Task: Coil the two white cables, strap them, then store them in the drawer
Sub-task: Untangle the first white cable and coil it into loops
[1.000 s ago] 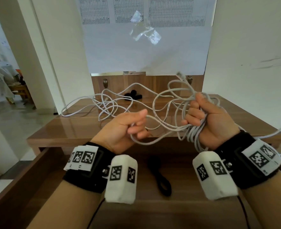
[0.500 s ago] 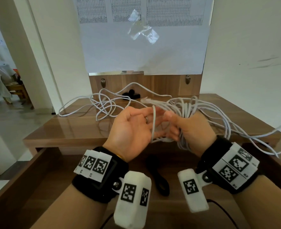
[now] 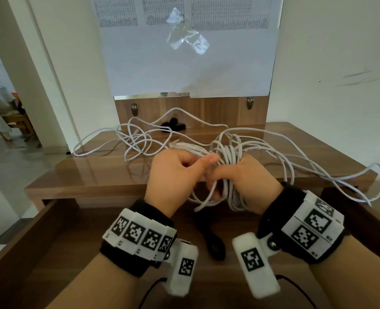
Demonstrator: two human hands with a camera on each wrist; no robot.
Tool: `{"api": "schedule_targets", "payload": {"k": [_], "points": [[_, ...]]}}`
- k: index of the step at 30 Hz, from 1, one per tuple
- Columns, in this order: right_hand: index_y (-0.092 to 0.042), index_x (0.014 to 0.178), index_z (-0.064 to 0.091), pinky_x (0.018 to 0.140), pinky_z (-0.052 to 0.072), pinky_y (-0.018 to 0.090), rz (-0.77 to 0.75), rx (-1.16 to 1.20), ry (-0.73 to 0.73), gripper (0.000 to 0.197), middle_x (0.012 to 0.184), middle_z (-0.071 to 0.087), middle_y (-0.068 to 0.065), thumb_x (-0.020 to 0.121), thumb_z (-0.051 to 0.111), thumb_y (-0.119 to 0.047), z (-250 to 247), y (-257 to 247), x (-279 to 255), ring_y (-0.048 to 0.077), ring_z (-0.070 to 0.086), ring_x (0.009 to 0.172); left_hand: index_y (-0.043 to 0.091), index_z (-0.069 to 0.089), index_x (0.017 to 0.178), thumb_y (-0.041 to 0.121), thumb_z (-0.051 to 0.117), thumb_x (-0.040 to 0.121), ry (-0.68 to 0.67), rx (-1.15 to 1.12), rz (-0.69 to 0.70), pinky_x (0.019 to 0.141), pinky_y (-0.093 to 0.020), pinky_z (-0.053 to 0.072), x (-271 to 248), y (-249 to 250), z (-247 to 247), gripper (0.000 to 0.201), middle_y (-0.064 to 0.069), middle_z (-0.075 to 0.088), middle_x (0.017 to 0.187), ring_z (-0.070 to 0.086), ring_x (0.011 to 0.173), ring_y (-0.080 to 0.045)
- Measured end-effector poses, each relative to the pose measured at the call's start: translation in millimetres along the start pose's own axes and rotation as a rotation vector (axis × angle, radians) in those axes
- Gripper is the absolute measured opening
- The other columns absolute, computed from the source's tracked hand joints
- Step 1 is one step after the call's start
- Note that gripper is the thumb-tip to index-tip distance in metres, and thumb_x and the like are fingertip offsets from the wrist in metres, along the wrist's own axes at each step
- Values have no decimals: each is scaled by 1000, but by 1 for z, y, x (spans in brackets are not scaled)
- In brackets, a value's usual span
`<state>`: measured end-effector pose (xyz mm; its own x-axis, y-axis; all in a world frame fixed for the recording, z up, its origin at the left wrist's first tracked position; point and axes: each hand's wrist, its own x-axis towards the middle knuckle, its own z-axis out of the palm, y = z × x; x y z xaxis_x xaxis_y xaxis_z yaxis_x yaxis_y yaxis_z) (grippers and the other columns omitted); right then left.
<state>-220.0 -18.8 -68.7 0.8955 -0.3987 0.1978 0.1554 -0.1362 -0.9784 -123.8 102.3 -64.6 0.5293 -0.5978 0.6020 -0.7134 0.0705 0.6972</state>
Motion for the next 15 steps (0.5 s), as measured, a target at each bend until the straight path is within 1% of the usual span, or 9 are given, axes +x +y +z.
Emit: {"api": "schedule_targets", "payload": {"k": [2, 3, 6, 7, 8, 10, 11, 13, 15], "points": [[7, 93, 70, 82, 56, 47, 61, 139, -89, 16, 89, 70, 28, 86, 60, -4, 0, -1, -2, 42, 66, 82, 9, 53, 48, 38, 74, 80, 171, -1, 93, 51, -18, 40, 1, -9, -1, 48, 1, 49, 42, 44, 41, -7], [10, 96, 68, 83, 57, 44, 87, 207, -136, 19, 91, 70, 28, 87, 57, -4, 0, -3, -3, 40, 67, 86, 4, 49, 50, 36, 75, 78, 262, -77, 126, 51, -20, 40, 1, -12, -1, 50, -3, 46, 44, 42, 43, -11], [4, 95, 63, 83, 57, 43, 110, 397, -202, 16, 69, 65, 15, 86, 53, -5, -1, -11, -6, 30, 68, 71, 7, 50, 69, 27, 77, 77, 430, -367, 196, 59, -31, 43, 7, -12, -6, 35, -9, 46, 62, 44, 56, -19], [2, 97, 62, 82, 57, 43, 123, 431, -200, 17, 61, 59, 9, 86, 52, -7, -2, -12, -5, 25, 64, 61, 11, 54, 83, 27, 79, 74, 408, -387, 217, 67, -38, 46, 7, -11, -8, 31, -10, 52, 76, 50, 68, -23], [0, 99, 62, 78, 57, 42, 140, 445, -200, 19, 55, 51, 4, 86, 52, -11, -3, -11, -5, 20, 58, 54, 16, 54, 101, 29, 81, 69, 361, -348, 218, 78, -42, 47, 7, -11, -11, 43, -7, 56, 94, 56, 86, -22], [-2, 101, 63, 69, 58, 38, 177, 430, -218, 24, 51, 40, 0, 86, 52, -17, -5, -9, -4, 16, 47, 45, 23, 43, 133, 36, 85, 61, 216, -204, 219, 100, -38, 43, 9, -18, -12, 85, 4, 51, 131, 49, 123, -12], [-3, 100, 65, 65, 56, 36, 190, 408, -238, 24, 50, 37, -1, 86, 53, -18, -6, -7, -4, 15, 44, 43, 23, 34, 144, 38, 87, 59, 149, -172, 198, 107, -36, 39, 10, -22, -10, 102, 7, 44, 143, 42, 134, -8], [-5, 98, 69, 62, 55, 35, 189, 359, -292, 20, 47, 35, -1, 86, 57, -17, -9, -6, -4, 14, 41, 40, 28, 22, 153, 37, 91, 54, 25, -248, 89, 115, -42, 33, 10, -26, -6, 121, 9, 34, 155, 32, 142, -4], [-7, 96, 70, 59, 54, 34, 183, 307, -361, 13, 44, 35, -2, 87, 61, -12, -13, -6, -4, 14, 41, 38, 34, 22, 153, 28, 92, 50, -146, -425, -72, 116, -47, 33, 12, -33, -9, 125, 7, 30, 158, 29, 144, -5]]}}
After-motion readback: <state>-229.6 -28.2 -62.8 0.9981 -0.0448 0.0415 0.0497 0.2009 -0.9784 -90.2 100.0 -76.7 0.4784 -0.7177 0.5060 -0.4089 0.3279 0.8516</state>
